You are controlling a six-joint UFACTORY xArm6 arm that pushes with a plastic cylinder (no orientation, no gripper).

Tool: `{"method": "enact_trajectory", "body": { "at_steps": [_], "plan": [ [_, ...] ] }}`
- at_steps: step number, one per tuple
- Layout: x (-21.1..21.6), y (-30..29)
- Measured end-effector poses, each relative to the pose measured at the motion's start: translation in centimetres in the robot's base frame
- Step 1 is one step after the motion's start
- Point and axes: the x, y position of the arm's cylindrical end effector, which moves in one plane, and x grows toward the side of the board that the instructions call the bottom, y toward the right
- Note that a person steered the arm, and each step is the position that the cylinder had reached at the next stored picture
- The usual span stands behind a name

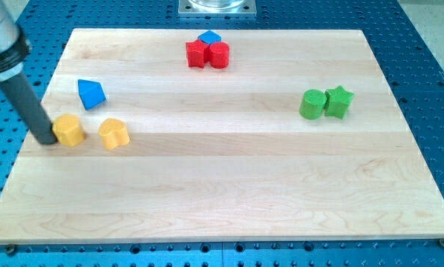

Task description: Push the triangle to the bottom left of the board

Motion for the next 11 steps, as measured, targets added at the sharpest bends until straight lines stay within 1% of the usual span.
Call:
{"method": "enact_trajectory", "body": {
  "at_steps": [1,2,3,4,5,6,7,8,9,10,11],
  "plan": [
    [-0.5,7.0],
    [-1.1,12.5],
    [-6.1,11.3],
    [-9.5,7.1],
    [-11.3,5.4],
    [-5.4,3.3],
    [2.4,3.1],
    [3.8,3.0],
    [8.3,2.6],
    [5.7,3.8],
    [-2.0,4.6]
  ]
}}
